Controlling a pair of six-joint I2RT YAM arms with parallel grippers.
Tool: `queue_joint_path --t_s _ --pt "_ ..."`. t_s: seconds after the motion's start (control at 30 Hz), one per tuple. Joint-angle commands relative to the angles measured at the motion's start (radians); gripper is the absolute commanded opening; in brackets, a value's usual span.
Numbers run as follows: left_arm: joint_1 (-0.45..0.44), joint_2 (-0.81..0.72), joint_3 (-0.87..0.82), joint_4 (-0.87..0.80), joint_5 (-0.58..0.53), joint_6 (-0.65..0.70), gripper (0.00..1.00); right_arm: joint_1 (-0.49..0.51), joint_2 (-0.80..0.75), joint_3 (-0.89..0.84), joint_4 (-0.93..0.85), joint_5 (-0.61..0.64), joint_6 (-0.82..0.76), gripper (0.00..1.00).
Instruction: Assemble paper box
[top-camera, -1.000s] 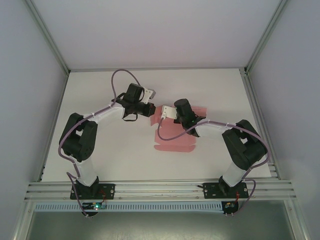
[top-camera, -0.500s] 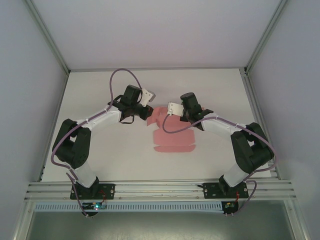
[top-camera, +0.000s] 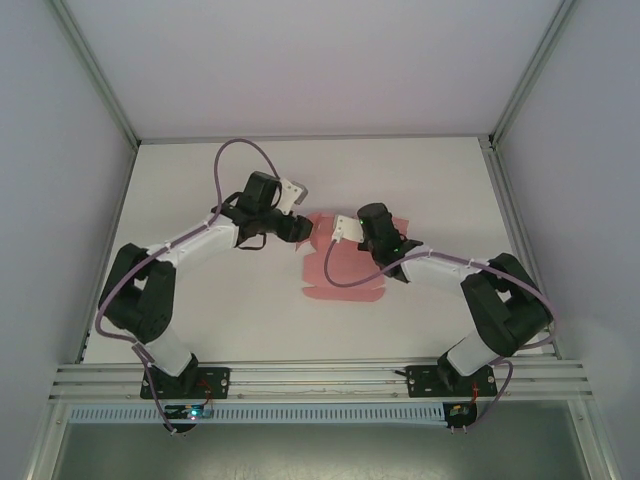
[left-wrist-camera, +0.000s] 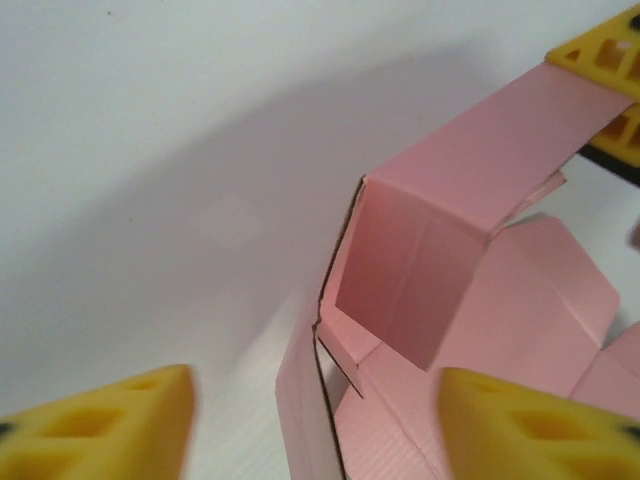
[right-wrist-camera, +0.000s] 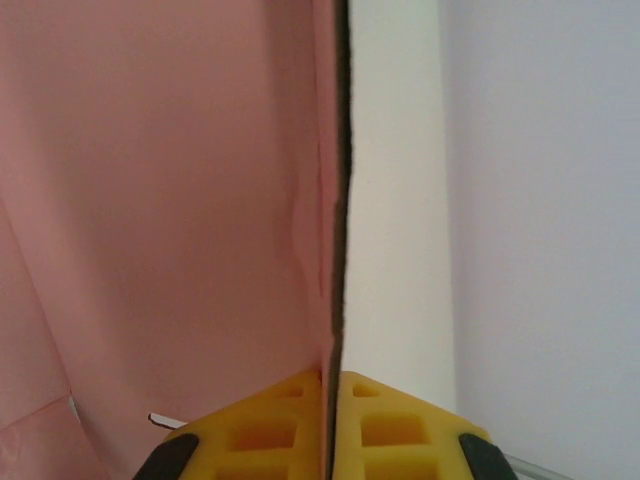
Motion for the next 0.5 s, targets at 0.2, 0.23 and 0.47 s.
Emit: queue_joint_path --t_s 0.2,0.23,0.47 --pt "0.110 -0.211 -0.166 0.125 -0.056 -0.216 1.00 0.024 -0.078 -0.058 0.104 0.059 0.017 0.00" --pt "0.140 -0.198 -0.171 0.128 -0.066 -0.246 1.00 0.024 -0.077 -0.055 0.092 0.052 0.021 0.00" --pt "0.195 0.023 -0.055 0.084 0.140 -0.220 1.00 0.033 -0.069 -0.042 0.060 0.041 0.022 0.00"
